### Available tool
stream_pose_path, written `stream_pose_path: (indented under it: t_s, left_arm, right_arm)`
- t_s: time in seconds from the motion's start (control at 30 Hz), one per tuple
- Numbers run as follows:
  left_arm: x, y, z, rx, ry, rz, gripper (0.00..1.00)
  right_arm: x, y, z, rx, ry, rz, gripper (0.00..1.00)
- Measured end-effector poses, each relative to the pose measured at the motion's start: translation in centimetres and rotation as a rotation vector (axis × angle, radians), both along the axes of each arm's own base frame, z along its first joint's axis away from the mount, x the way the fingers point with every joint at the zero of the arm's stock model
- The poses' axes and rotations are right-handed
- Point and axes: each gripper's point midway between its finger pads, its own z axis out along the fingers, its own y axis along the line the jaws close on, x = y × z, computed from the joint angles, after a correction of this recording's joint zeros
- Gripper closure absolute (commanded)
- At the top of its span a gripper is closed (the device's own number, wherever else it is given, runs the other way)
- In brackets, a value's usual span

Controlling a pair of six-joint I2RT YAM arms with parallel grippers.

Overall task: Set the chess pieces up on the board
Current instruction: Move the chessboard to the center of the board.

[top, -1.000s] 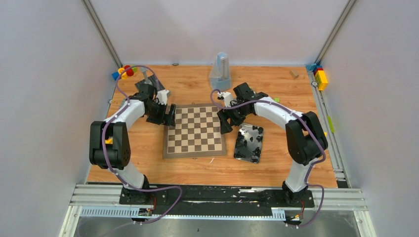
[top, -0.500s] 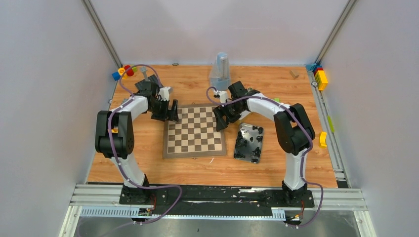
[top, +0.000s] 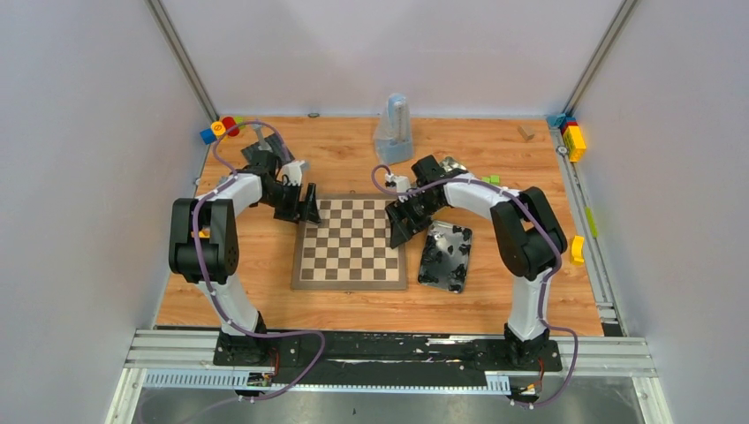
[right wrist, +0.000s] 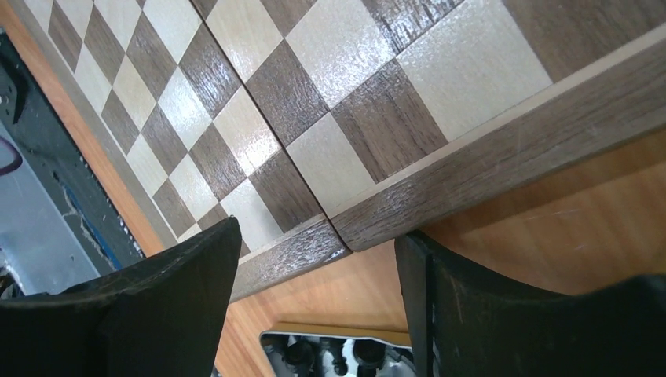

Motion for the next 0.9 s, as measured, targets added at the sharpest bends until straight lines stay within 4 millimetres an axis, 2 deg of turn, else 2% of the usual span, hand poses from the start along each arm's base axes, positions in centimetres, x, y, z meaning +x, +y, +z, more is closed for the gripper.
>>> stream_pose_path:
  t_s: [0.27,0.4,0.5,0.9]
  left_arm:
    - [-3.0,-0.9,-0.3,-0.029,0.067,-0.053,0.13]
    - [-4.8,-1.3,-0.2,-0.049,0.108,-0.071,0.13]
    - [-5.6,-1.7,-0.2,-0.062,0.130,-0.081,0.12]
    - [-6.5,-3.0,-0.1,-0.068,0.146,-0.127,0.09]
  right_arm:
    - [-5.1,-0.9,0.0,-0.011,0.070,0.062,0.28]
    - [-6.5,-1.4,0.0,-0.026,0.092,0.070,0.28]
    - [-6.7,-1.8,0.0,-0.044,0.094,0.066,0.28]
    - [-6.3,-3.2,-0.2,-0.124,0.049,0.056,0.27]
